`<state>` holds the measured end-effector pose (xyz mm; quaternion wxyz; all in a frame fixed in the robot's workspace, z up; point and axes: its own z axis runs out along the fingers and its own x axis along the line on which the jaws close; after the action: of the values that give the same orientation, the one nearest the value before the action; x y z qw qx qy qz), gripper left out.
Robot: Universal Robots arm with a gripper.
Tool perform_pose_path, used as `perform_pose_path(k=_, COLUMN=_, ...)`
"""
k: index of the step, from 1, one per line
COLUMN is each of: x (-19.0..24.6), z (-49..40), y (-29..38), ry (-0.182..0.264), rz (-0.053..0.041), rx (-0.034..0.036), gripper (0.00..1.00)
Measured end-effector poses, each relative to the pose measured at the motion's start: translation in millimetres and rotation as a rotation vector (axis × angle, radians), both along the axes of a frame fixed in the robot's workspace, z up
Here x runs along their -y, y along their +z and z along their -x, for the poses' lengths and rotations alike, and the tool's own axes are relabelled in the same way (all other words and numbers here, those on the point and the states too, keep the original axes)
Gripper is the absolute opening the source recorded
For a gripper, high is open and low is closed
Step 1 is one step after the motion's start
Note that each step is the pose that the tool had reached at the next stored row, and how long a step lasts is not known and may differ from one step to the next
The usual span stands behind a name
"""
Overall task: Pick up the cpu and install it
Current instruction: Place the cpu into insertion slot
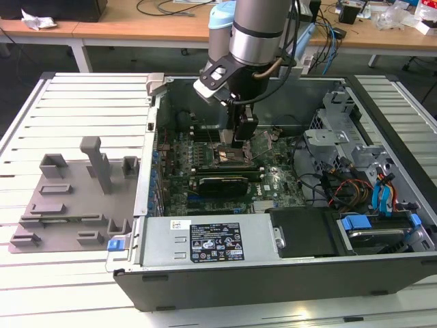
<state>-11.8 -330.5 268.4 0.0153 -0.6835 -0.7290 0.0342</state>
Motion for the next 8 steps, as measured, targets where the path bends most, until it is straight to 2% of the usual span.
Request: perform_pose_path(k=8, x=0.0, z=0.0, y=-9.1, ry=0.000, rz=0.0000, rx=0.0000, gripper=0.55)
